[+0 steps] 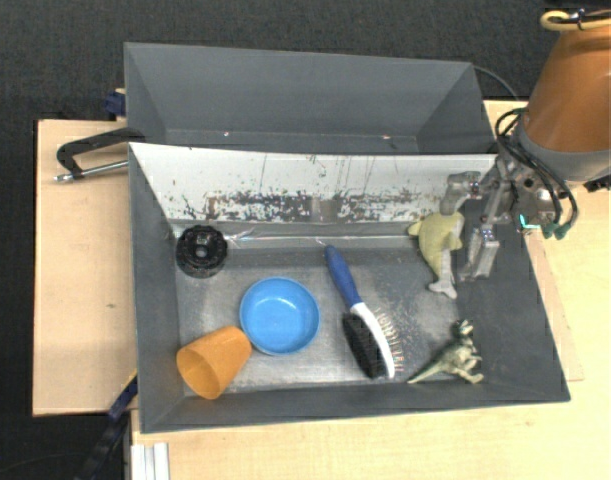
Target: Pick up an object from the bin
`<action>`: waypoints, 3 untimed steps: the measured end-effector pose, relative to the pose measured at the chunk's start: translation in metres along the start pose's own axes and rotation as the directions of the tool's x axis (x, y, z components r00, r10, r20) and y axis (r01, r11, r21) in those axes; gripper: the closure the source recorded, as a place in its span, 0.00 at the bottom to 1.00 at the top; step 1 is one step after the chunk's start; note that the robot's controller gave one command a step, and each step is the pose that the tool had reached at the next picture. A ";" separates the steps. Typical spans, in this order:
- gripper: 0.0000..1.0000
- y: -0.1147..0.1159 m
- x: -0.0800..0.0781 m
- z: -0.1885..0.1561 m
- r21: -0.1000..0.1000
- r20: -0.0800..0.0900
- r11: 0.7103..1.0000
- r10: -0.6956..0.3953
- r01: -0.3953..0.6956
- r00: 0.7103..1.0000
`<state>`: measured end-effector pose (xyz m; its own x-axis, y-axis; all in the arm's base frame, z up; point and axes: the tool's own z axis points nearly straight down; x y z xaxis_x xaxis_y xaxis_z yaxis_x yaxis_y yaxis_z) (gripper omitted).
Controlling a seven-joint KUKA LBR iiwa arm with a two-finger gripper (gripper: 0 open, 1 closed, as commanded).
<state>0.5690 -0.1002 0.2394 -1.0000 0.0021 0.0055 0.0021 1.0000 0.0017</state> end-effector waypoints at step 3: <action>0.00 -0.027 -0.011 0.139 -0.005 0.002 0.552 0.834 -0.834 0.552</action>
Offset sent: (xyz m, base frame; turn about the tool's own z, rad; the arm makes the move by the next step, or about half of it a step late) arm -0.0097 -0.0337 -0.1694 0.2864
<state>0.5789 -0.1271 0.1008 -0.5506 0.8347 0.0021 0.8347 0.5506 0.0016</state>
